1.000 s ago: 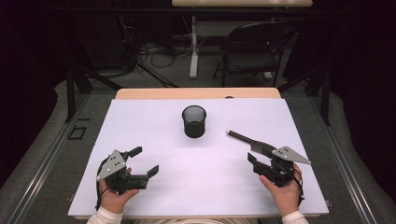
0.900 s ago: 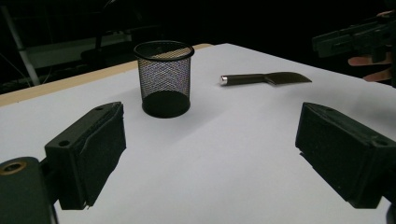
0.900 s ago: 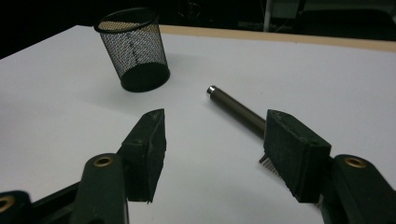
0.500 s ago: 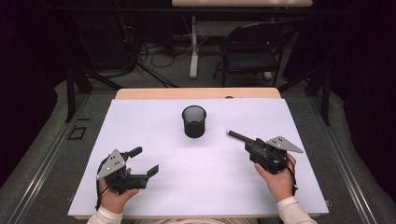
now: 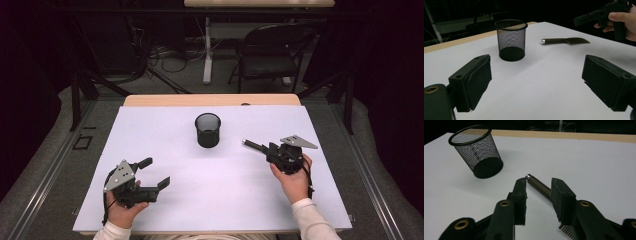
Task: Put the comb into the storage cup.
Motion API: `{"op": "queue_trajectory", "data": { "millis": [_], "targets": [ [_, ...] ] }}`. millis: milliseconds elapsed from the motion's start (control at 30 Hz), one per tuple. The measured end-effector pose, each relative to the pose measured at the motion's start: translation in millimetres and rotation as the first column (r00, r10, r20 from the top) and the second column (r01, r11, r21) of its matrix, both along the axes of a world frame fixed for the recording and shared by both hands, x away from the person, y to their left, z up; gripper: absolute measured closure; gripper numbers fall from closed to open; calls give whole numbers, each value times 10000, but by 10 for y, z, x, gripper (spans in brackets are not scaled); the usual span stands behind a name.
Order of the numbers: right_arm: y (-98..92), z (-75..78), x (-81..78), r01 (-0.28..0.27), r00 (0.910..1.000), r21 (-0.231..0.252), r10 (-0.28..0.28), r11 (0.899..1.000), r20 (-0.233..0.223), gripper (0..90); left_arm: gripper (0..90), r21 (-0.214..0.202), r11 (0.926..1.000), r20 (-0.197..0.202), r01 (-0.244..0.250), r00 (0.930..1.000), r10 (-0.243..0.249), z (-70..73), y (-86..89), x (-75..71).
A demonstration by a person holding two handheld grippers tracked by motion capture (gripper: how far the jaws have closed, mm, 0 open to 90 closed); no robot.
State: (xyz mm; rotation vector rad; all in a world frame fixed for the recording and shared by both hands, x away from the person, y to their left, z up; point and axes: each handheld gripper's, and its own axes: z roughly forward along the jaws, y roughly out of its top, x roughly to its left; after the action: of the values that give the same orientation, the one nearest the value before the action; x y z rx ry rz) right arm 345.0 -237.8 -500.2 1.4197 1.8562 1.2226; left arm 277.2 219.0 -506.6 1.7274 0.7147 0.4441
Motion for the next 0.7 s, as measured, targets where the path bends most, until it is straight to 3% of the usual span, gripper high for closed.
{"op": "queue_trajectory", "data": {
  "millis": [33, 233, 700],
  "targets": [
    [14, 9, 35, 41, 10000, -143, -41, 9999, -15, 702, 91, -2, 10000, -3, -3, 10000, 3, 0, 1, 0],
    [86, -13, 166, 10, 9994, -808, -39, 9967, -351, 739, 91, 3, 10000, -31, -46, 10000, 46, -5, -3, 3],
    [156, -5, 460, 133, 9933, -985, -245, 9951, -1132, 862, 102, -9, 10000, -87, -23, 10000, 23, -14, 2, 11]
  ]
}}
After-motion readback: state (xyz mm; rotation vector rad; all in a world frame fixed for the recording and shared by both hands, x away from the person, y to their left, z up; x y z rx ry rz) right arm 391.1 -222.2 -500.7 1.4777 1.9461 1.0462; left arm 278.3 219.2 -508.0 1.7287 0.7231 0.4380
